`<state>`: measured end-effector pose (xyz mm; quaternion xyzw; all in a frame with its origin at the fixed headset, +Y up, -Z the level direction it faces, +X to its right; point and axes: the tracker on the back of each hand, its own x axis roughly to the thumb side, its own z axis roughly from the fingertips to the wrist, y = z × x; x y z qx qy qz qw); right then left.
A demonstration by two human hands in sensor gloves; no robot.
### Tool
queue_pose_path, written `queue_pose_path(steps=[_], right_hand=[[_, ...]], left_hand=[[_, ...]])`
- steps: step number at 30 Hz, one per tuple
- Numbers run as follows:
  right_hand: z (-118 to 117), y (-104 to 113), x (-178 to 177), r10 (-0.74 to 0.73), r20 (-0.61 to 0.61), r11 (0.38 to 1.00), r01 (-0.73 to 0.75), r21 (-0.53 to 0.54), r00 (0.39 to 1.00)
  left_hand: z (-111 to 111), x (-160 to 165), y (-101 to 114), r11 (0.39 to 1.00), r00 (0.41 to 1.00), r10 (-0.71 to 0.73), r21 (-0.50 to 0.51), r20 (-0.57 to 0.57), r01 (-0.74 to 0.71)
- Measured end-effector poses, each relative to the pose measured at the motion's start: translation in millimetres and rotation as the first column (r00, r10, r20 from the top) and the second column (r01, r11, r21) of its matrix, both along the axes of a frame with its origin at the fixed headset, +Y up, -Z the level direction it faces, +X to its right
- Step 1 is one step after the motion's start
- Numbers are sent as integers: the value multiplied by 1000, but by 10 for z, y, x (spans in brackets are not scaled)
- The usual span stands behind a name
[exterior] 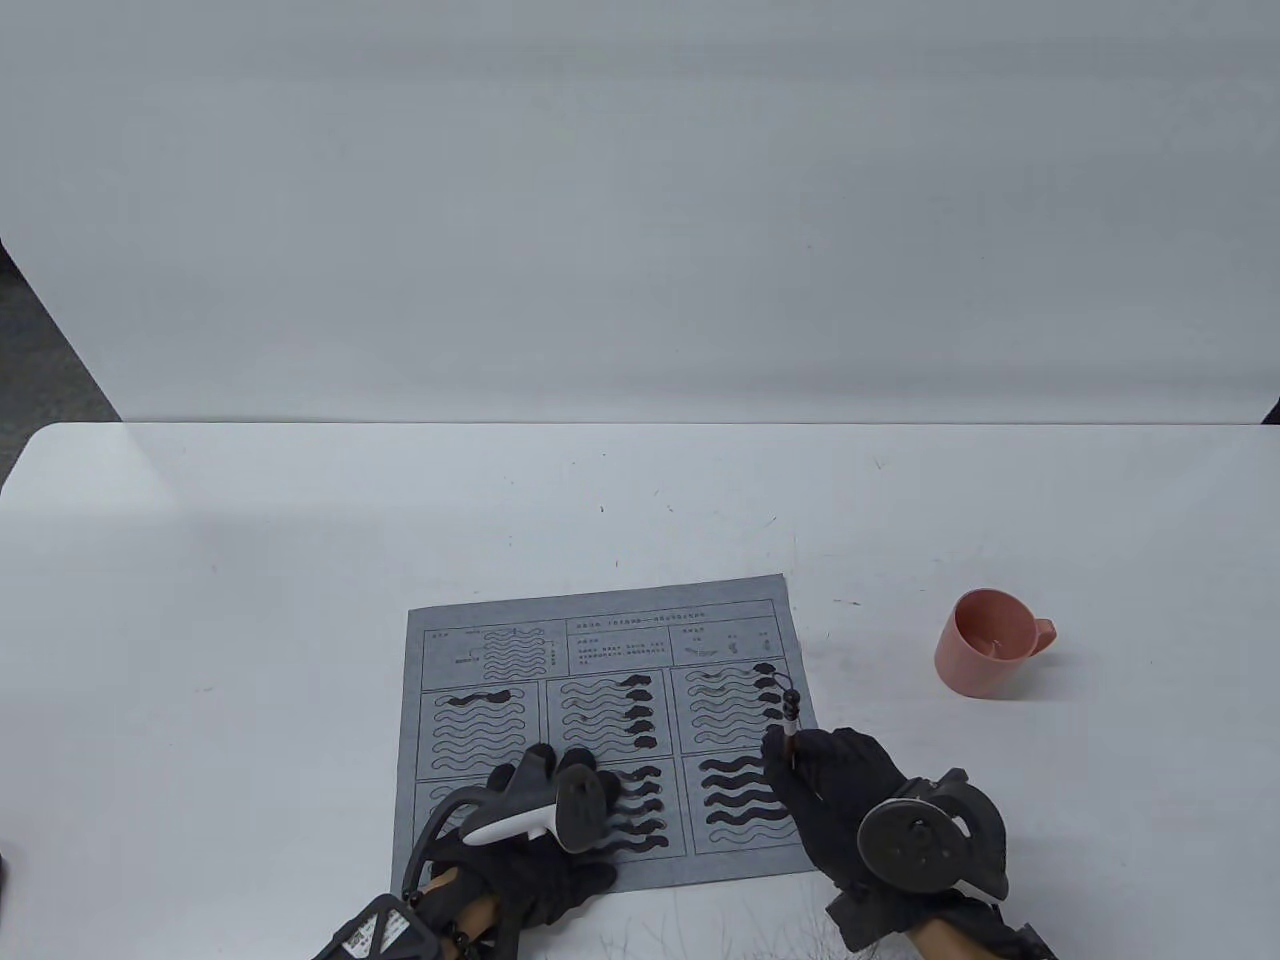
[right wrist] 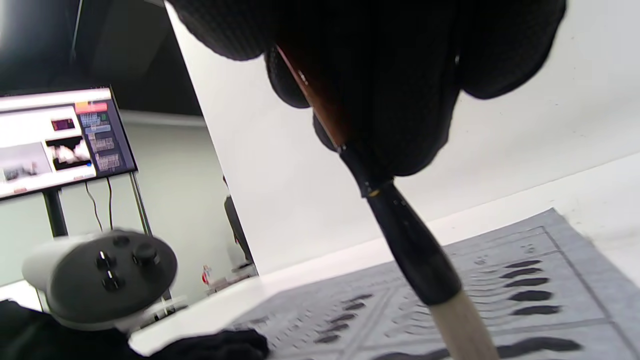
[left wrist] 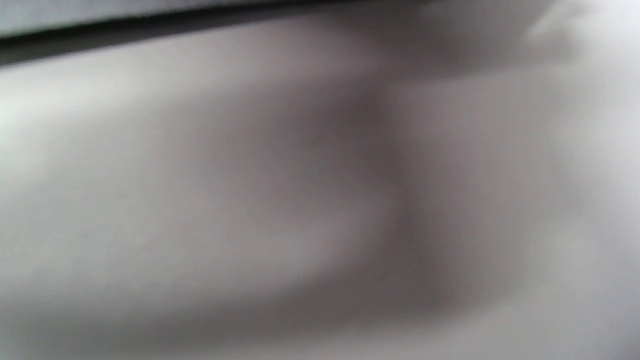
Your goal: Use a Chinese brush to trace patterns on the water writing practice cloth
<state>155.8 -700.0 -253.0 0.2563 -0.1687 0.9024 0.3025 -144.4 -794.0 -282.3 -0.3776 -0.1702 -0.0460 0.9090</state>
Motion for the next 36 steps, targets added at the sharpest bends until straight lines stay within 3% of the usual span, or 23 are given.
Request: queue_pose_path(steps=[8, 18, 21, 23, 29, 36], right_hand=[[52, 55, -10, -137, -48, 988, 133, -75, 989], [310, 228, -164, -197, -111, 980, 192, -53, 974], [291, 142, -279, -103, -211, 989, 78, -125, 972], [309, 28, -248, -38, -202, 991, 11, -130, 979], [311, 29, -90, -151, -146, 988, 144, -58, 978], [220, -114, -107, -107, -180, 989, 86, -121, 978]], left_hand=[[0, 4, -2, 1000, 1000, 1, 0, 0, -1], [-2, 4, -4, 1000, 1000, 7, -4, -3, -7], [-4, 5, -3, 1000, 1000, 6, -4, -1, -6], [-5, 3, -4, 1000, 1000, 10, -5, -2, -10], [-7, 1, -6, 1000, 1000, 11, -11, -1, -11], [-5, 1, -4, 1000, 1000, 8, -6, -2, -8]])
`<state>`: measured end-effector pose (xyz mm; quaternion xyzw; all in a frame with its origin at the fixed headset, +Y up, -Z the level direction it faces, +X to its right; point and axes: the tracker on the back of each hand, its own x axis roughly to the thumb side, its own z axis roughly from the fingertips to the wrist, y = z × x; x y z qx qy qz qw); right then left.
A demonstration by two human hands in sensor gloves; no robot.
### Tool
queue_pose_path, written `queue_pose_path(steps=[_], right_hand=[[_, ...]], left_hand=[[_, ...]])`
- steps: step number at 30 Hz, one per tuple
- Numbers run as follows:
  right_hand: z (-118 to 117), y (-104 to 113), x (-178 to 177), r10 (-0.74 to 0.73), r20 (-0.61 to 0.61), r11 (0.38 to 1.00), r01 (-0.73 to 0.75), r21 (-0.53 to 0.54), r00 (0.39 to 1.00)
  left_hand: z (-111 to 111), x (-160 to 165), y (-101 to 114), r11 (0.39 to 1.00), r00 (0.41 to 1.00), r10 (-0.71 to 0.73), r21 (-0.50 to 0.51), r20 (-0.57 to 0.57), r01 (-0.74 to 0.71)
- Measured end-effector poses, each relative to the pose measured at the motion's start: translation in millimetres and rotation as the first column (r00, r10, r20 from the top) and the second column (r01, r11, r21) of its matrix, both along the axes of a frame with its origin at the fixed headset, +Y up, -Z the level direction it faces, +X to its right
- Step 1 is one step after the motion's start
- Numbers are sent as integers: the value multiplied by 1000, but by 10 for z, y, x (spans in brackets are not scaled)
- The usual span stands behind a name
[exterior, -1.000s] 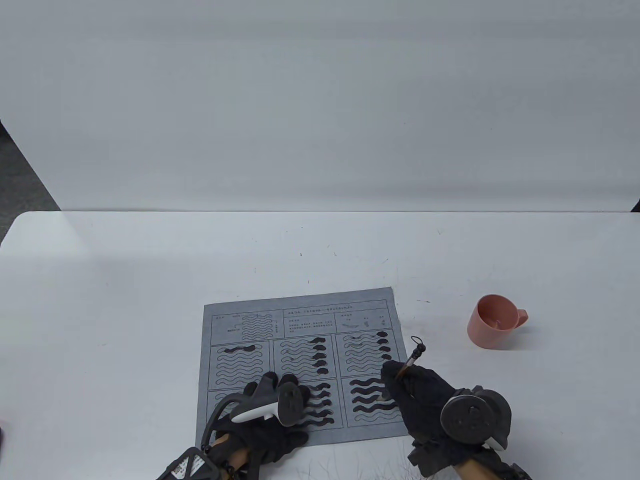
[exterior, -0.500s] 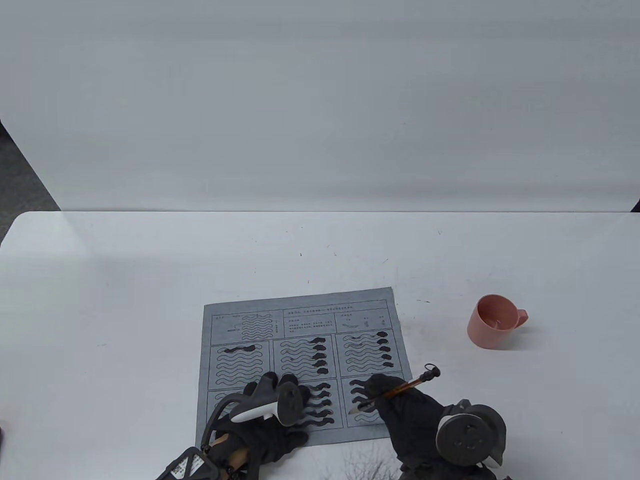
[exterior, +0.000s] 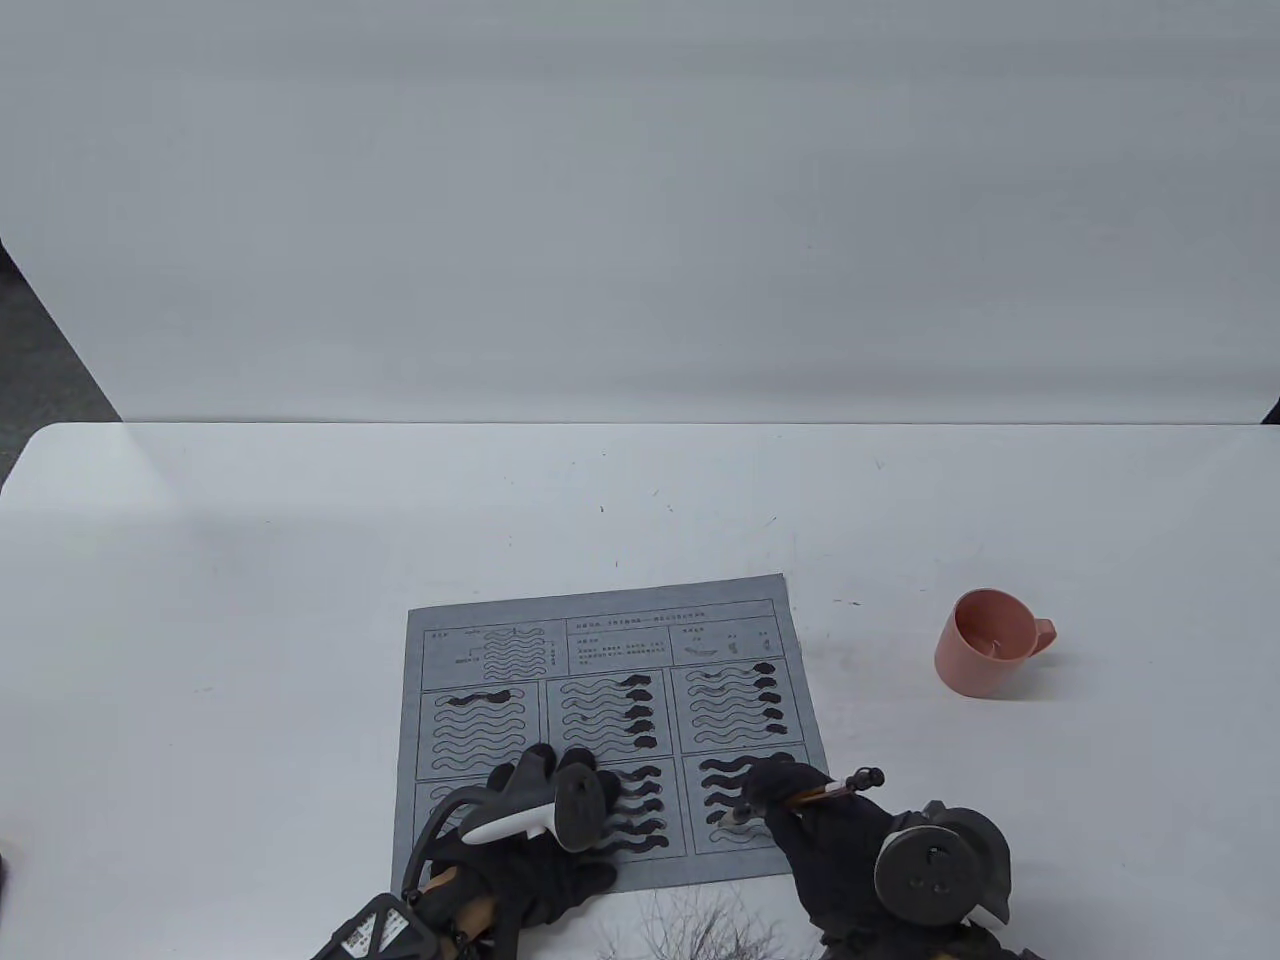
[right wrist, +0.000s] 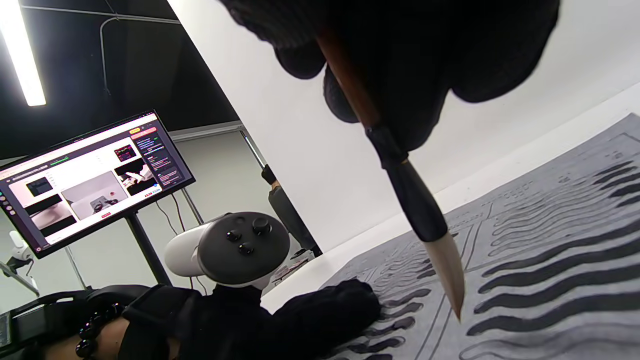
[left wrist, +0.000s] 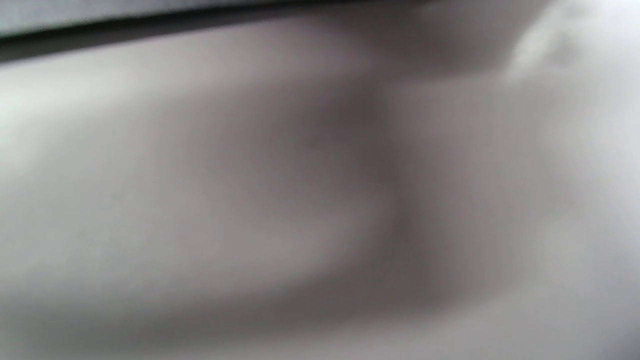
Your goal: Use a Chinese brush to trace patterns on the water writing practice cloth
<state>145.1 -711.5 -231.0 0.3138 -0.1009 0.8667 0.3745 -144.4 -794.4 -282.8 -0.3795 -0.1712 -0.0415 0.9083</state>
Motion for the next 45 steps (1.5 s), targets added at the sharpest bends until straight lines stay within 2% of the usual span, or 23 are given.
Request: queue_pose_path(steps=[7, 45], right_hand=[[37, 26, -33, 35, -11, 999, -34, 32, 999], [37, -36, -135, 132, -54, 991, -130, 40, 990]], left_hand=[[-2, 0, 0, 1000, 1000, -3, 3, 1, 3], [-2, 1, -1, 1000, 1000, 1, -2, -1, -1]])
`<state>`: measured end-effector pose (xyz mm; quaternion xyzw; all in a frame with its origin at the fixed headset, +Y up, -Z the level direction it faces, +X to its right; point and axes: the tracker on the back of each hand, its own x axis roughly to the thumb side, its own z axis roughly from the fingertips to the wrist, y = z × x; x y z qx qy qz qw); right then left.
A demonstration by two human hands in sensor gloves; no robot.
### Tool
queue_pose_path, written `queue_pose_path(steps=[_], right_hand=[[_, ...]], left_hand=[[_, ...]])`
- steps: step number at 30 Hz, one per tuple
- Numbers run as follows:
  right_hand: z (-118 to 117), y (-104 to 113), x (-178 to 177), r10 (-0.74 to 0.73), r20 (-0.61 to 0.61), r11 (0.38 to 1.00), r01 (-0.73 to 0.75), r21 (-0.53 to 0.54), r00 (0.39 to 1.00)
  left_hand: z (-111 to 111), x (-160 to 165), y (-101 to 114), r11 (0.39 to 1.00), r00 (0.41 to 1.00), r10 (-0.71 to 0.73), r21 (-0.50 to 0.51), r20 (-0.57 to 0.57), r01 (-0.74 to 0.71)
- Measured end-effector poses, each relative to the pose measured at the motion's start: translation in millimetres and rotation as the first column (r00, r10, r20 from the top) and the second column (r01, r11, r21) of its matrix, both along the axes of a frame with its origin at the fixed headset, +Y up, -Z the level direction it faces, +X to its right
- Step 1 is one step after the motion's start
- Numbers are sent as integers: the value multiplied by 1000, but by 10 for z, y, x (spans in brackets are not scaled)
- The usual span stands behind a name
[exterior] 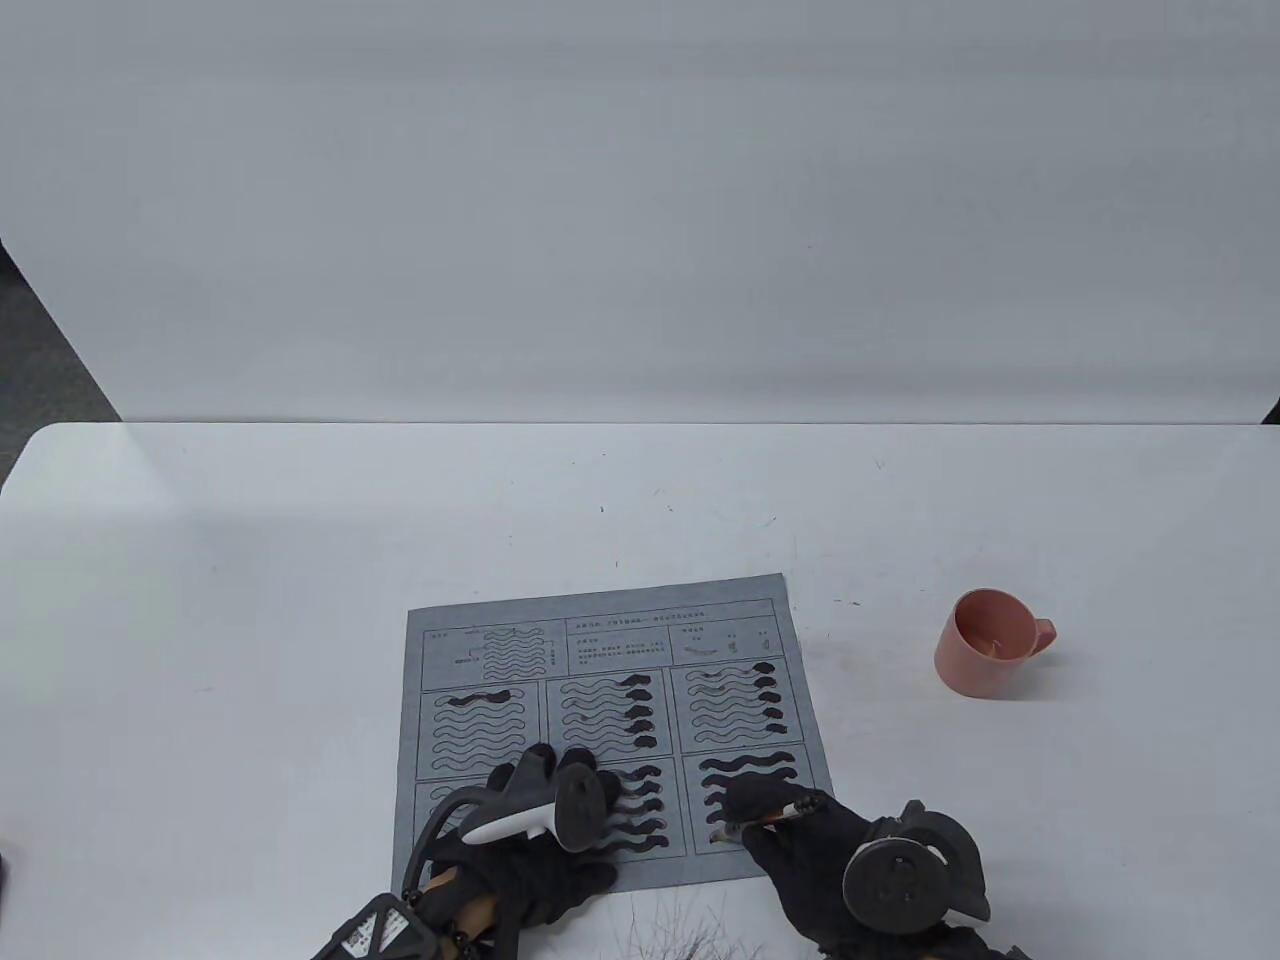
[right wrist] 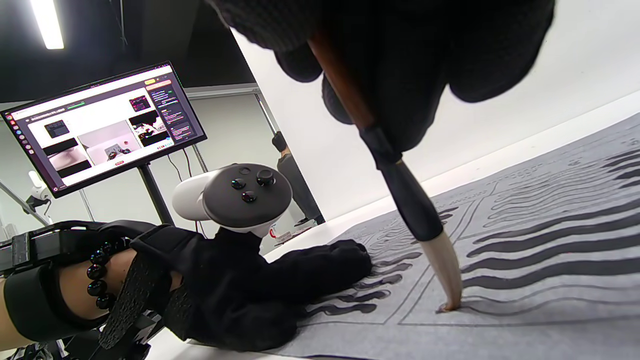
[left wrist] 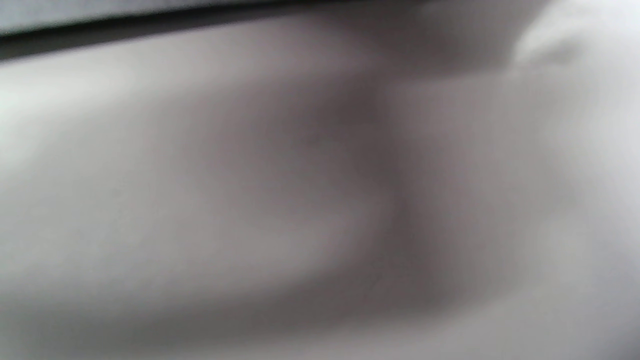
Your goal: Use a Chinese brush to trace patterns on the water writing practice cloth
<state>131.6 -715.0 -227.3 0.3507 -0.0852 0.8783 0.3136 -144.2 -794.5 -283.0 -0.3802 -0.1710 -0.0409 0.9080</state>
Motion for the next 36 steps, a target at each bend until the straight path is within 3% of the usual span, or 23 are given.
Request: queue_pose_path(steps=[36], right_hand=[[-35, 5, 51, 28, 65, 1000, -28, 2, 997]], left_hand=[[0, 0, 0, 1000, 1000, 0, 0, 0, 0]])
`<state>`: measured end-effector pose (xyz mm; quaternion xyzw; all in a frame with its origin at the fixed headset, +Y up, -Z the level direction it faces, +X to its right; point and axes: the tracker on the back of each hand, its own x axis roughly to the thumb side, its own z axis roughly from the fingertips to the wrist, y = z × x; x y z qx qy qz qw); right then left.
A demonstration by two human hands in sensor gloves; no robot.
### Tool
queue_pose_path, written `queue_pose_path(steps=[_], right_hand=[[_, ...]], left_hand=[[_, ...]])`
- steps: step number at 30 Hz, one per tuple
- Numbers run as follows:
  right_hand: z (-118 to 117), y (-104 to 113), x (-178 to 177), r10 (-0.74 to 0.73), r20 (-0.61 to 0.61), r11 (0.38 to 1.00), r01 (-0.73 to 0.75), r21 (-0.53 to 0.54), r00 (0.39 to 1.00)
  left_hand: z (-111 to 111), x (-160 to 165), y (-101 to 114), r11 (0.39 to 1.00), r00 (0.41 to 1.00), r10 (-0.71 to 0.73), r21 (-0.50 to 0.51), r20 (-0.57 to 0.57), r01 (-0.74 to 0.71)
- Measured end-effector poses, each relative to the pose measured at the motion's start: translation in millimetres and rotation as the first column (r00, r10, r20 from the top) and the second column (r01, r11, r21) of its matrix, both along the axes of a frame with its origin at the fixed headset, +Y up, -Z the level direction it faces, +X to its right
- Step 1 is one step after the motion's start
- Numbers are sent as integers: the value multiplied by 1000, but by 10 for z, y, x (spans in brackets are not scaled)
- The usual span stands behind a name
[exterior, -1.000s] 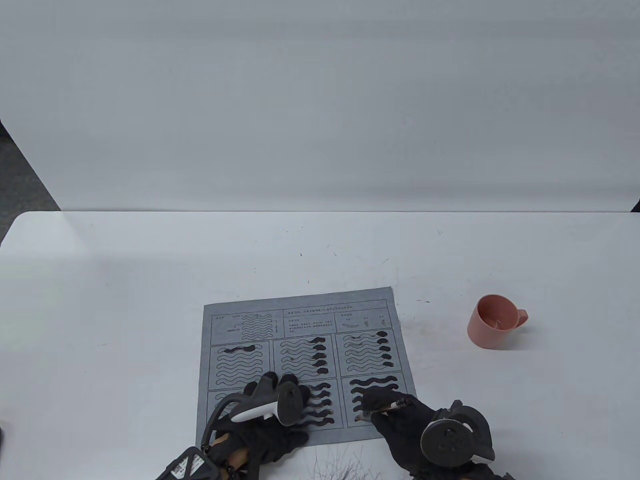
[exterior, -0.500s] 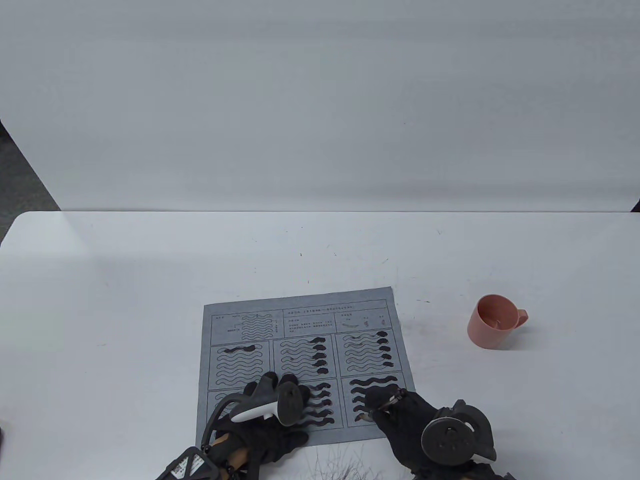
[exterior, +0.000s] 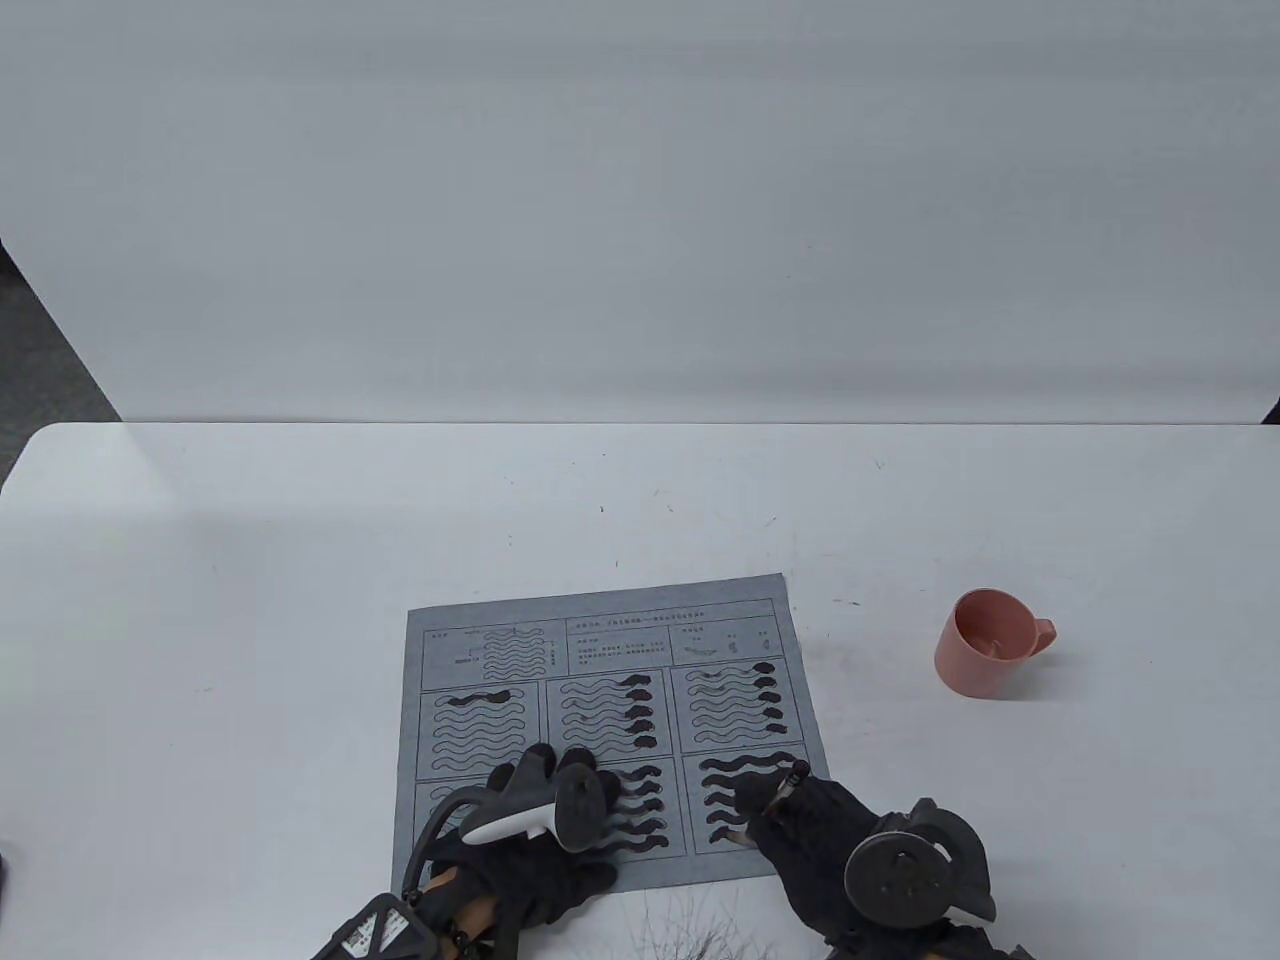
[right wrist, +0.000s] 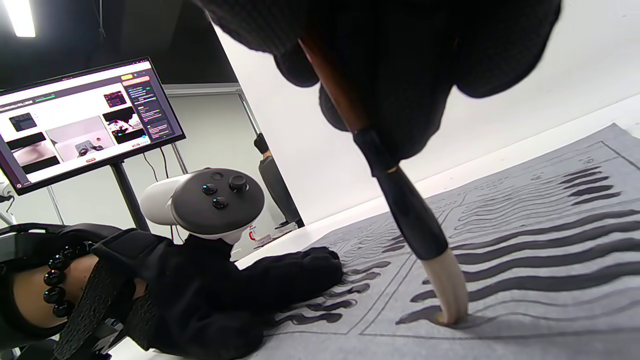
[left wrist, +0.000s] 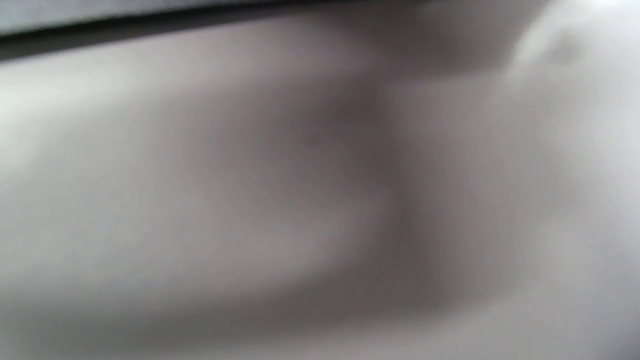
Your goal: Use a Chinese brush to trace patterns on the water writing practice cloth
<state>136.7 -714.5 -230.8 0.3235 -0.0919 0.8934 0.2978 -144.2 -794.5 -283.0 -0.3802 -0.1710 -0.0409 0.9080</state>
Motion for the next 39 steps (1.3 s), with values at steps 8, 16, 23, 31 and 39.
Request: queue_pose_path(steps=[8, 16, 23, 31, 39], right_hand=[[-6, 6, 16, 7, 6, 1000, -7, 6, 1000], [-18, 2, 38, 12, 24, 1000, -12, -9, 1000], [-22, 3, 50, 16, 31, 1000, -15, -6, 999], [-19, 7, 51, 32, 39, 999, -32, 0, 999], [-15, 16, 52, 57, 54, 998, -59, 20, 997]], left_hand=[[0, 0, 0, 1000, 1000, 0, 0, 0, 0], [0, 0, 0, 1000, 1000, 0, 0, 0, 0], [0, 0, 0, 1000, 1000, 0, 0, 0, 0], [0, 0, 0, 1000, 1000, 0, 0, 0, 0], [0, 0, 0, 1000, 1000, 0, 0, 0, 0]])
